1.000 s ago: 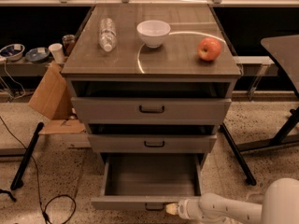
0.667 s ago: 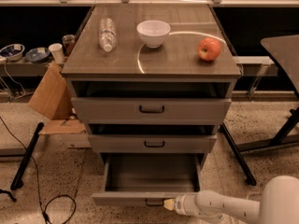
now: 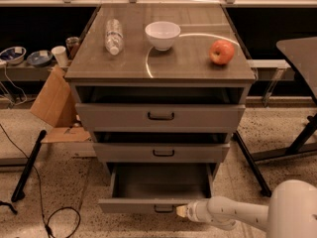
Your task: Close bottom drawer
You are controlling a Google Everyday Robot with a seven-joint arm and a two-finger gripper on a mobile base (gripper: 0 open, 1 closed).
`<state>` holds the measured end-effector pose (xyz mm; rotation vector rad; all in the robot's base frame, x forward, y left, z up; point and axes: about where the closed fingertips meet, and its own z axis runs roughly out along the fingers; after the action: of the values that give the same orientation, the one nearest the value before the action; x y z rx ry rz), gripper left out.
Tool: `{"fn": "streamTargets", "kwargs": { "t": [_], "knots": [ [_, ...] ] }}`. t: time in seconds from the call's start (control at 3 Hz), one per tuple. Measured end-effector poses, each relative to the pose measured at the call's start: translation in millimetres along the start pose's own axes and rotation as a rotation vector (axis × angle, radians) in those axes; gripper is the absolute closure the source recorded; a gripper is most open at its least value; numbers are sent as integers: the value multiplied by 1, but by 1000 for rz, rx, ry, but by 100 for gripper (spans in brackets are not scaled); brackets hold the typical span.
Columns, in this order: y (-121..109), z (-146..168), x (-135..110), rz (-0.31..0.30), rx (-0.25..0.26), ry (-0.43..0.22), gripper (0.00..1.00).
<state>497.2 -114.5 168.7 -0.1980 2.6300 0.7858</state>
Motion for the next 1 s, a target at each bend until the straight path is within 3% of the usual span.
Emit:
{"fn": "streamTargets", "kwargs": {
  "t": [0.67, 1.0],
  "knots": [
    [-39, 5, -7, -13, 67, 14, 100],
    [-58, -1, -24, -30, 108, -16, 100]
  ]
}}
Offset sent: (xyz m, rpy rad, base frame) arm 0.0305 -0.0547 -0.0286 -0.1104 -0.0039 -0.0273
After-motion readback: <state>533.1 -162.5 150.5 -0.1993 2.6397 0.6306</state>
